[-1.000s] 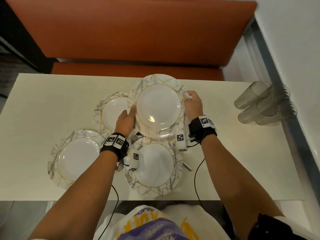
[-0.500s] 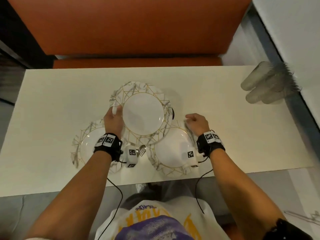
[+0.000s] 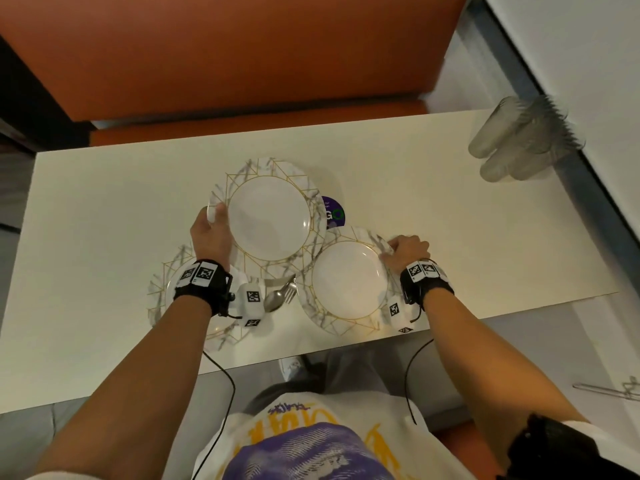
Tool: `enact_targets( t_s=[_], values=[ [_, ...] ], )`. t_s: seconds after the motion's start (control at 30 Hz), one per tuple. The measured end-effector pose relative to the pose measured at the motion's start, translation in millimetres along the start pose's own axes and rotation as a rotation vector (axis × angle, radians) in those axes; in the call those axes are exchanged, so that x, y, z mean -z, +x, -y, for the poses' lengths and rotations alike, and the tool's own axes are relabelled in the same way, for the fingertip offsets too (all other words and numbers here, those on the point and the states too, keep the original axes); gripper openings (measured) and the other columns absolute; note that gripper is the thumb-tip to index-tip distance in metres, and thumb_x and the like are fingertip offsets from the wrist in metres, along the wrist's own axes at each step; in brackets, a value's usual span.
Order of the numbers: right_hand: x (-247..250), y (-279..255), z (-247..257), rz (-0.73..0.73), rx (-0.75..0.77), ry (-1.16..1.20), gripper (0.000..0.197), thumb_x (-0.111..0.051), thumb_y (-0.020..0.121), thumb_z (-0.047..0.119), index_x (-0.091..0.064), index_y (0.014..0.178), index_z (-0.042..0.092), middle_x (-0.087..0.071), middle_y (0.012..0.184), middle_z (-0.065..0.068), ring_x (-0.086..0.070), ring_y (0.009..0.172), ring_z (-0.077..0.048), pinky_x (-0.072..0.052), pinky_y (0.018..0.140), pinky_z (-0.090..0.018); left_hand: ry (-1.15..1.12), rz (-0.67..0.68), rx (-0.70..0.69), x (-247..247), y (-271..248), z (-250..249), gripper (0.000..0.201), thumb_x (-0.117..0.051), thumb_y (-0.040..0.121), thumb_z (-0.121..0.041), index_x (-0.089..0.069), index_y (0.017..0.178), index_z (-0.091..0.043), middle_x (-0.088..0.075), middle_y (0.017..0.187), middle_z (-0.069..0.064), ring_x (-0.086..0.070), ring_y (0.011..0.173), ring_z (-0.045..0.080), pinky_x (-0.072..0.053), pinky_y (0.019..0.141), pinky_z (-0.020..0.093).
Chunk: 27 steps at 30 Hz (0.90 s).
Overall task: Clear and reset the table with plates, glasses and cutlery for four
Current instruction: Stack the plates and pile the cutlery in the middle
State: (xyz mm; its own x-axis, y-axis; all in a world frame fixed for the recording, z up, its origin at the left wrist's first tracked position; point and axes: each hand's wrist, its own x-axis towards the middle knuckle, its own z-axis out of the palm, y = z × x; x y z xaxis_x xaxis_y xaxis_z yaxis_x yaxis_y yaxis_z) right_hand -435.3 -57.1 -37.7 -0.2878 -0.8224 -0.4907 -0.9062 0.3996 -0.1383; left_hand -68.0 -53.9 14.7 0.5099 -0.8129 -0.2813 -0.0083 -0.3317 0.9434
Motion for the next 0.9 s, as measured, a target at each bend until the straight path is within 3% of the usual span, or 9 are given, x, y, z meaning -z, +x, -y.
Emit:
enact_targets(
  t_s=[0.1, 0.17, 0.27, 0.37, 0.53, 0.6, 0.7, 0.77, 0.9],
  values=[
    [13.2, 4.5, -3.4, 0.042, 0.035, 0.101, 0.041, -0.071, 0.084, 0.036, -0.064, 0.123, 0.024, -0.062, 0.122, -0.008, -0.053, 0.111, -0.027, -0.046, 0.085, -0.033, -0.001, -0.025, -0.018, 2.2, 5.7, -7.3, 0.034, -0.056, 0.098, -0.040, -0.072, 0.108, -0.012, -0.074, 0.102, 0.008, -0.066, 0.091, 0.019, -0.058, 0.087, 0.039],
    [25.1, 7.7, -7.9, 0.046, 0.060, 0.257, 0.036, -0.072, 0.086, 0.028, -0.063, 0.120, 0.020, -0.066, 0.117, -0.004, -0.057, 0.097, -0.021, -0.044, 0.079, -0.028, 0.010, -0.047, -0.035, 2.3, 10.0, -14.6, 0.035, -0.055, 0.099, -0.040, -0.071, 0.110, -0.010, -0.073, 0.104, 0.009, -0.065, 0.094, 0.019, -0.056, 0.088, 0.037],
    [45.1, 10.1, -10.5, 0.017, 0.080, 0.383, 0.032, -0.066, 0.091, 0.021, -0.059, 0.122, 0.017, -0.060, 0.114, -0.002, -0.056, 0.094, -0.020, -0.041, 0.070, -0.026, 0.003, -0.065, -0.060, 2.9, 16.8, -23.9, 0.033, -0.054, 0.101, -0.038, -0.070, 0.111, -0.011, -0.072, 0.102, 0.004, -0.065, 0.094, 0.018, -0.054, 0.089, 0.035],
    [68.5, 16.5, -12.6, 0.005, 0.135, 0.450, 0.029, -0.063, 0.094, 0.021, -0.059, 0.123, 0.018, -0.060, 0.114, -0.001, -0.056, 0.097, -0.020, -0.040, 0.079, -0.027, -0.011, -0.079, -0.057, -1.0, 20.2, -36.0, 0.037, -0.054, 0.101, -0.042, -0.070, 0.120, -0.014, -0.073, 0.117, 0.004, -0.068, 0.110, 0.021, -0.056, 0.099, 0.037],
    [102.6, 28.4, -11.7, -0.070, 0.156, 0.651, 0.014, -0.060, 0.095, 0.023, -0.058, 0.109, 0.024, -0.068, 0.104, -0.007, -0.061, 0.082, -0.022, -0.047, 0.070, -0.029, -0.042, -0.061, 0.023, -12.3, 19.2, -41.4, 0.050, -0.057, 0.091, -0.049, -0.068, 0.125, -0.014, -0.070, 0.129, 0.009, -0.063, 0.124, 0.028, -0.050, 0.110, 0.048],
    [111.7, 29.0, -3.5, -0.095, 0.141, 0.746, 0.014, -0.059, 0.095, 0.023, -0.058, 0.109, 0.023, -0.068, 0.100, -0.009, -0.061, 0.081, -0.022, -0.048, 0.072, -0.031, -0.089, -0.034, 0.069, -20.6, 11.6, -44.6, 0.056, -0.058, 0.091, -0.047, -0.065, 0.132, -0.008, -0.068, 0.134, 0.012, -0.061, 0.129, 0.031, -0.050, 0.111, 0.045],
    [112.7, 26.0, 15.7, -0.119, 0.131, 0.825, 0.016, -0.058, 0.096, 0.023, -0.056, 0.112, 0.024, -0.067, 0.103, -0.009, -0.061, 0.081, -0.023, -0.051, 0.073, -0.032, -0.089, -0.008, 0.138, -36.0, 3.4, -43.6, 0.046, -0.052, 0.104, -0.026, -0.058, 0.134, 0.008, -0.063, 0.136, 0.026, -0.054, 0.132, 0.038, -0.051, 0.103, 0.044],
    [106.0, 23.6, 30.0, -0.139, 0.134, 0.851, 0.018, -0.058, 0.095, 0.024, -0.055, 0.112, 0.023, -0.066, 0.106, -0.008, -0.062, 0.085, -0.025, -0.049, 0.072, -0.030, -0.030, 0.018, 0.190, -43.7, -0.8, -39.9, 0.048, -0.048, 0.108, -0.030, -0.056, 0.137, 0.008, -0.057, 0.143, 0.028, -0.051, 0.136, 0.042, -0.043, 0.111, 0.049],
    [83.2, 11.3, 59.2, -0.153, 0.119, 0.888, 0.024, -0.055, 0.098, 0.026, -0.054, 0.120, 0.018, -0.064, 0.112, -0.006, -0.063, 0.090, -0.024, -0.052, 0.076, -0.034, 0.020, 0.027, 0.233, -49.4, -4.9, -39.6, 0.048, -0.046, 0.109, -0.035, -0.057, 0.140, 0.001, -0.058, 0.145, 0.023, -0.053, 0.136, 0.039, -0.043, 0.115, 0.045]
  ],
)
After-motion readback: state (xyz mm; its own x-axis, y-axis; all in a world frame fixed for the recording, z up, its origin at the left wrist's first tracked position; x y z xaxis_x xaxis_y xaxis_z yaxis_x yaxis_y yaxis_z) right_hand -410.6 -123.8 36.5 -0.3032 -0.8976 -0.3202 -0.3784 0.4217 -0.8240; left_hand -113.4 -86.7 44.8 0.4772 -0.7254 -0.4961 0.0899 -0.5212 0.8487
